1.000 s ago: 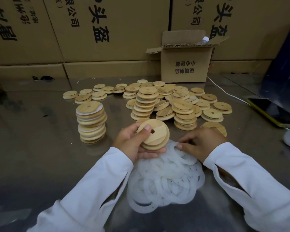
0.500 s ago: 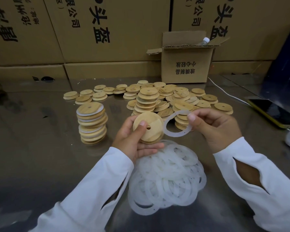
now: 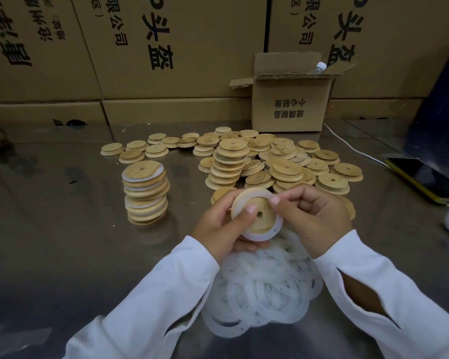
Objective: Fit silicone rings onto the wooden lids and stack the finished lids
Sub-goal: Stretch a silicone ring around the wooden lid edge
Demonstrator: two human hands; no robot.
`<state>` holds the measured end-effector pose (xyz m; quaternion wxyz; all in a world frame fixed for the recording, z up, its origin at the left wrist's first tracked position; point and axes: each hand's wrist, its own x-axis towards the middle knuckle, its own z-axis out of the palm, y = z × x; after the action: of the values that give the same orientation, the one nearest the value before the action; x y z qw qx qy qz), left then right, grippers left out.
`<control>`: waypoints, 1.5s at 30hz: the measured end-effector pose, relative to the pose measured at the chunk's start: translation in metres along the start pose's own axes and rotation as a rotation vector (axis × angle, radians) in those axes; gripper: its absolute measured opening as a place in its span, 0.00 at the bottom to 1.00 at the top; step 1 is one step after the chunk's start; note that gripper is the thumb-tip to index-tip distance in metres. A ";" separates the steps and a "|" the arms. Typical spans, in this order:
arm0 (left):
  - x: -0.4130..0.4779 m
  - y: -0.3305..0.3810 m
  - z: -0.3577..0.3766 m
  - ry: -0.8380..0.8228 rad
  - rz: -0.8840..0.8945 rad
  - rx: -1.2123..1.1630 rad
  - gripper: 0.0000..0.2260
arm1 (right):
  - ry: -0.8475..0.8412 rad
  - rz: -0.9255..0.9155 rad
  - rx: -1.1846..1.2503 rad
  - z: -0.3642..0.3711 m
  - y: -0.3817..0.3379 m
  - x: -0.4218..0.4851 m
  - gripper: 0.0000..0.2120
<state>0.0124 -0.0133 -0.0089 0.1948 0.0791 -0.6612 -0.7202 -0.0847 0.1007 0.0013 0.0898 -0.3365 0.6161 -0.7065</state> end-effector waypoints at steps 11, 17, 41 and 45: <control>-0.002 -0.002 0.004 0.015 0.005 0.066 0.07 | 0.073 0.022 -0.053 -0.001 -0.009 0.000 0.07; -0.004 0.000 0.005 -0.013 0.001 0.064 0.07 | 0.076 0.032 -0.044 -0.002 -0.009 0.000 0.06; -0.002 -0.001 0.006 0.088 0.001 0.006 0.05 | 0.010 -0.037 -0.142 -0.001 -0.010 0.000 0.06; -0.003 0.000 0.007 0.095 -0.007 0.009 0.05 | 0.018 -0.024 -0.124 -0.002 -0.010 0.001 0.07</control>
<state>0.0124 -0.0061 -0.0085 0.2231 0.1164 -0.6540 -0.7134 -0.0836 0.1037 0.0107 0.0548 -0.3422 0.6553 -0.6712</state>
